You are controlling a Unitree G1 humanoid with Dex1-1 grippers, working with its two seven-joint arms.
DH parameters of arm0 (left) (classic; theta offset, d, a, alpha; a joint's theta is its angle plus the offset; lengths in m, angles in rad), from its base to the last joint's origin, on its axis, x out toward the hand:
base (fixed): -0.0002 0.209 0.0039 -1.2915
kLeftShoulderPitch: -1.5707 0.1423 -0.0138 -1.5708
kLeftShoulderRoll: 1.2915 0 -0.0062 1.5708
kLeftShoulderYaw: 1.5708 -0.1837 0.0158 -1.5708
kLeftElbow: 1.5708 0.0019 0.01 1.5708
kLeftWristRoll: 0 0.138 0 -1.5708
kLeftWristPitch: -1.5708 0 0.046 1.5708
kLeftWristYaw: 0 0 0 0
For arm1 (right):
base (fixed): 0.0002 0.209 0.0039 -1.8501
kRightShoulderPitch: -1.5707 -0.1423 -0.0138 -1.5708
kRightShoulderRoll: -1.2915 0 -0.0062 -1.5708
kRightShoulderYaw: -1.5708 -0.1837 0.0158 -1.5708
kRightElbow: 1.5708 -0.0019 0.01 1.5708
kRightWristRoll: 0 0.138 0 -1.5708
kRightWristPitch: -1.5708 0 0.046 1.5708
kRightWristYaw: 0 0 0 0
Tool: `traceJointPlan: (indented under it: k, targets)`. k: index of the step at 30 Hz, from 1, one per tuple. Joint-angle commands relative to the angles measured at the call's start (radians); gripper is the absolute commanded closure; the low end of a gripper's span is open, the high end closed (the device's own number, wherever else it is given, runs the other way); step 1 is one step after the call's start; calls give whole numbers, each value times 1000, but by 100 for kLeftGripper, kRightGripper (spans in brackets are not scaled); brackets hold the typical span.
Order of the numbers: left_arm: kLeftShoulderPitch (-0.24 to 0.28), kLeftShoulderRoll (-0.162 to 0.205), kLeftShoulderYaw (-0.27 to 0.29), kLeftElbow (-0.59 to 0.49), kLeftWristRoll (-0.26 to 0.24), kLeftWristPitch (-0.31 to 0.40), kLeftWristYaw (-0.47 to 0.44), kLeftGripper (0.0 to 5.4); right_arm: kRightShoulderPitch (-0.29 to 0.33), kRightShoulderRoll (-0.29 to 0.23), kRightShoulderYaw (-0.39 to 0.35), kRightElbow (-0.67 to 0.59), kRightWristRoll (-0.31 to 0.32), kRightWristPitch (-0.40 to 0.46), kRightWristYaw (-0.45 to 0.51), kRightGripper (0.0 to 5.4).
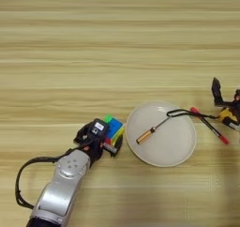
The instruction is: Move the objects on the table
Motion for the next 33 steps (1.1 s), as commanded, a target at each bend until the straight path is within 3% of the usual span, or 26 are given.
traceJointPlan:
  k: [1,11,19,27,30,33]
  targets:
    - [-7,5,2,6,8,-9,6,106,11,9,6,-14,1,-16,-1,0]
    - [4,9,19,-23,4,-11,14,204,13,39,-19,-12,35,-67,-6,0]
    - [55,36,54,-91,-12,0,7,211,15,66,-39,-28,64,-124,-23,0]
    - [160,76,113,-222,-32,30,-3,211,4,71,-34,-12,64,-139,-25,0]
    - [196,75,137,-236,-36,39,5,211,-9,71,-36,6,67,-146,-23,0]
    - [200,70,149,-215,-36,37,13,211,-16,69,-37,21,68,-153,-21,0]
